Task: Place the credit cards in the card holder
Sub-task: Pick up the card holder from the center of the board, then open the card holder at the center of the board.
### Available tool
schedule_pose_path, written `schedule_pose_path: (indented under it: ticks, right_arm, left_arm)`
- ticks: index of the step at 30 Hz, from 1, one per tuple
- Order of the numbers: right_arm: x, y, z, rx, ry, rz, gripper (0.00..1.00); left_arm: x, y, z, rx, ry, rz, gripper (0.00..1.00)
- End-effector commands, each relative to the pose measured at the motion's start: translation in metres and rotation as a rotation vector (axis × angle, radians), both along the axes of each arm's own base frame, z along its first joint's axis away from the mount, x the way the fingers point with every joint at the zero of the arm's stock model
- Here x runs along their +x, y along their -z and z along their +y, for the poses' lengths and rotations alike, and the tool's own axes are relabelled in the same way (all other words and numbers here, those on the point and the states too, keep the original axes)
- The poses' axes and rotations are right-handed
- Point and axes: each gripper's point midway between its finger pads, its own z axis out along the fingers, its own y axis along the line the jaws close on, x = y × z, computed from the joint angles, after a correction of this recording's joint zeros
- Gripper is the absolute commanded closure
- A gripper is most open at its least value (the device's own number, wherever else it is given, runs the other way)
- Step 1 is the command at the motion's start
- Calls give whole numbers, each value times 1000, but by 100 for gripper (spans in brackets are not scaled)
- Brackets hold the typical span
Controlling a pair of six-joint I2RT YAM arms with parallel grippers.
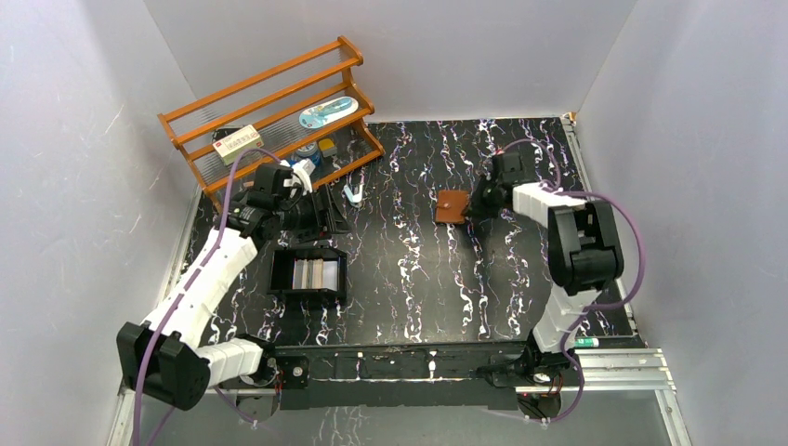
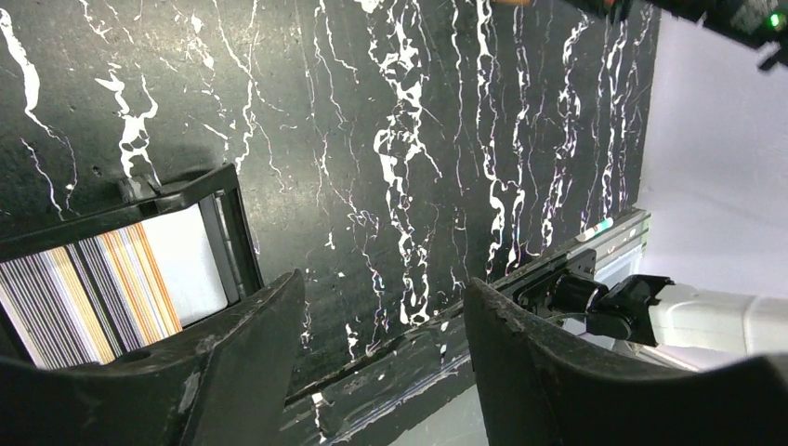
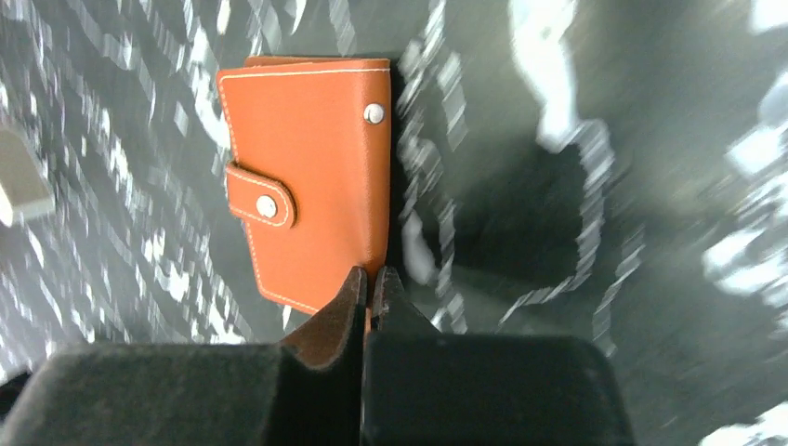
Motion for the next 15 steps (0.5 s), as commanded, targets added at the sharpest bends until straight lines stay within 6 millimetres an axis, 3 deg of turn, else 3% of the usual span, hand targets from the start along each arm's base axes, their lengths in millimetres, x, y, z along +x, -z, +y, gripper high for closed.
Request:
schedule_pose_path:
  ticks: [1, 8, 15]
  right_arm:
    - [-42, -32, 46, 63, -91, -54, 100]
    - [-103, -55, 98, 144, -157, -86, 100]
    - [-137, -99, 131, 226, -184, -157, 100]
  left_arm:
    - [0, -11, -8, -25, 35, 23, 40]
    - [18, 3, -26, -57, 82, 48, 43]
    - [33, 0, -60, -128, 129, 87, 54]
